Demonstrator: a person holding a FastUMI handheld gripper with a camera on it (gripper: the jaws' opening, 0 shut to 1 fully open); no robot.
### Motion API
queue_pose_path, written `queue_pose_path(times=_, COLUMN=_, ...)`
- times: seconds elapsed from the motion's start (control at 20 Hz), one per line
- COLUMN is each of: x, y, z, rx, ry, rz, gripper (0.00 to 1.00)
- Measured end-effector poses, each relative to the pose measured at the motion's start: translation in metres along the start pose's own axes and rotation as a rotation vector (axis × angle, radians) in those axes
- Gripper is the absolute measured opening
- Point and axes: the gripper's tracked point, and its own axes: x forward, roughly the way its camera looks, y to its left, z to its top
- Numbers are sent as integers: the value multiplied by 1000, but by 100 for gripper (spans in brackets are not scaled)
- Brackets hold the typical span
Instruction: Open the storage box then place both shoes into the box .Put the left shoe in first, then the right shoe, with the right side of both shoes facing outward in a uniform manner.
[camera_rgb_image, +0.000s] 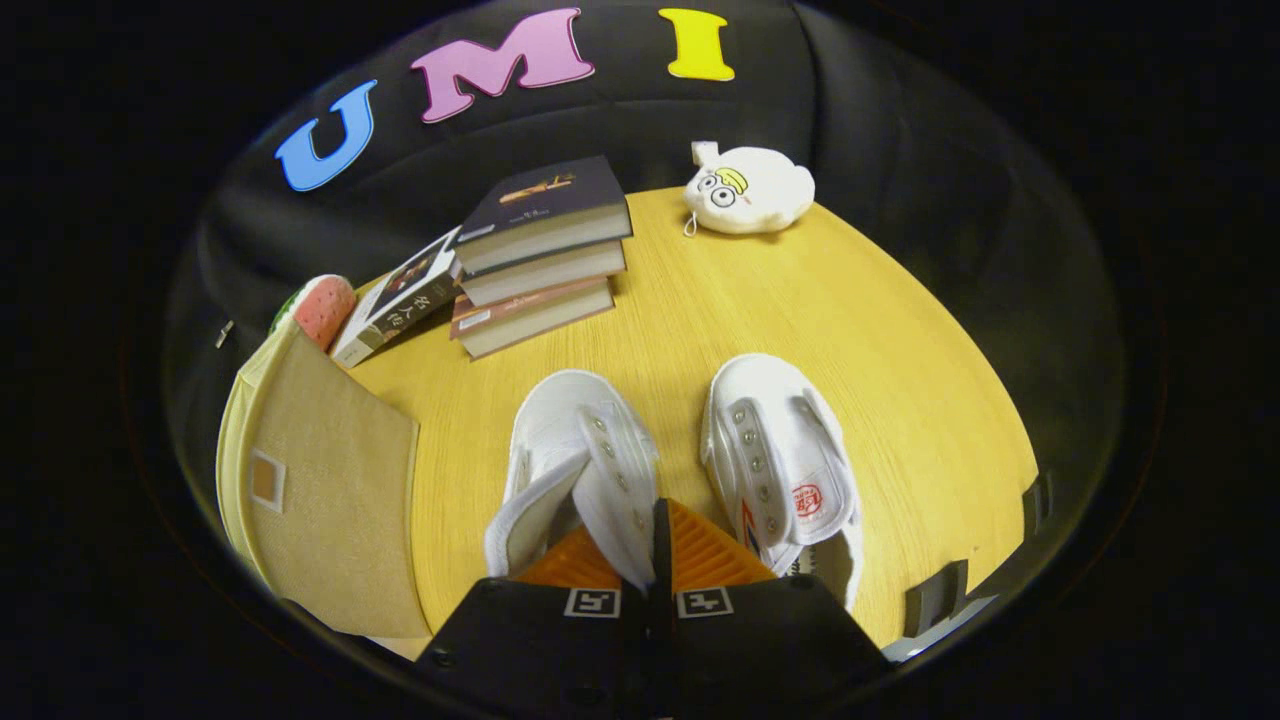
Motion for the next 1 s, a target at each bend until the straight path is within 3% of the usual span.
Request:
queue_pose_path(times=0.3, x=-72, y=57, z=59, rx=118, ry=-53, rz=88, gripper=6)
queue_pose_path(times=0.55, x=-130, y=144, z=98, rx=172, ry=-58, rz=197, gripper=6)
queue_pose_path(times=0.75, x=-145, y=216, z=97, rx=203, ry=-7, rz=244, gripper=6)
queue_pose_path(times=1.0, x=-124, y=269, z=62, rx=219, ry=86, rz=200, gripper=6)
